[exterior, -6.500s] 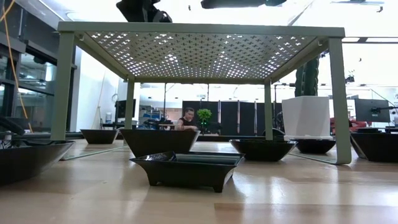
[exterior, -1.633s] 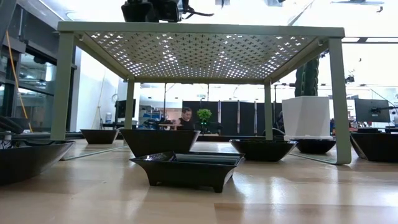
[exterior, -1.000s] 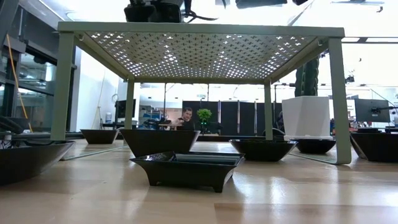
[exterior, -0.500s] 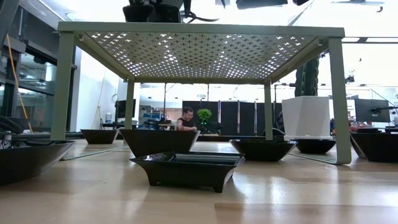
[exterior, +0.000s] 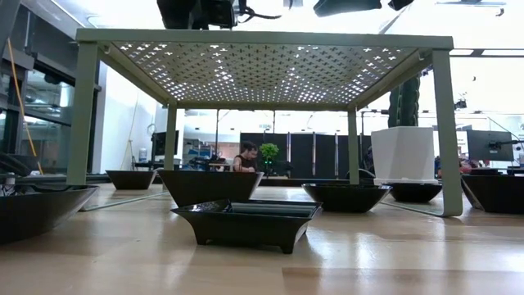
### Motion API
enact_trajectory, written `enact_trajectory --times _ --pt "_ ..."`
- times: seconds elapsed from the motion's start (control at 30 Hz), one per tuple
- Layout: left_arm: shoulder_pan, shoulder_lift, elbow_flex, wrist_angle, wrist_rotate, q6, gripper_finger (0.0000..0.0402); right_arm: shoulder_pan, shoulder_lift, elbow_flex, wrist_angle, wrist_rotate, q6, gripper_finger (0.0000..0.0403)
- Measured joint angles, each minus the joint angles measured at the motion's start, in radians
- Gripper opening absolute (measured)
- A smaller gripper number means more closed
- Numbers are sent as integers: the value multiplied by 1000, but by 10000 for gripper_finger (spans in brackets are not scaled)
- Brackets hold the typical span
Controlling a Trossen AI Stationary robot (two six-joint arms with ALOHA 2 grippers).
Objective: Pick & Place Mini shaped plates
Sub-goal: Stack the black square shaped plate on top of the black square shaped plate on the shelf
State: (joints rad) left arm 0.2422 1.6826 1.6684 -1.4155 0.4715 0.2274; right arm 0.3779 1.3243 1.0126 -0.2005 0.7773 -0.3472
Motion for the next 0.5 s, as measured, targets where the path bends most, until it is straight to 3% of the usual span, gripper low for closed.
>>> enact_trajectory --times 0.17,0.4,0.5 --pt "0 -29 0 -18 -84 13 113 0 0 0 0 1 7 193" --pt "-13 -54 0 -64 -330 96 113 -14 0 0 -5 16 10 193" --pt "-32 -54 0 -61 -357 134 113 -34 0 0 -23 28 18 193"
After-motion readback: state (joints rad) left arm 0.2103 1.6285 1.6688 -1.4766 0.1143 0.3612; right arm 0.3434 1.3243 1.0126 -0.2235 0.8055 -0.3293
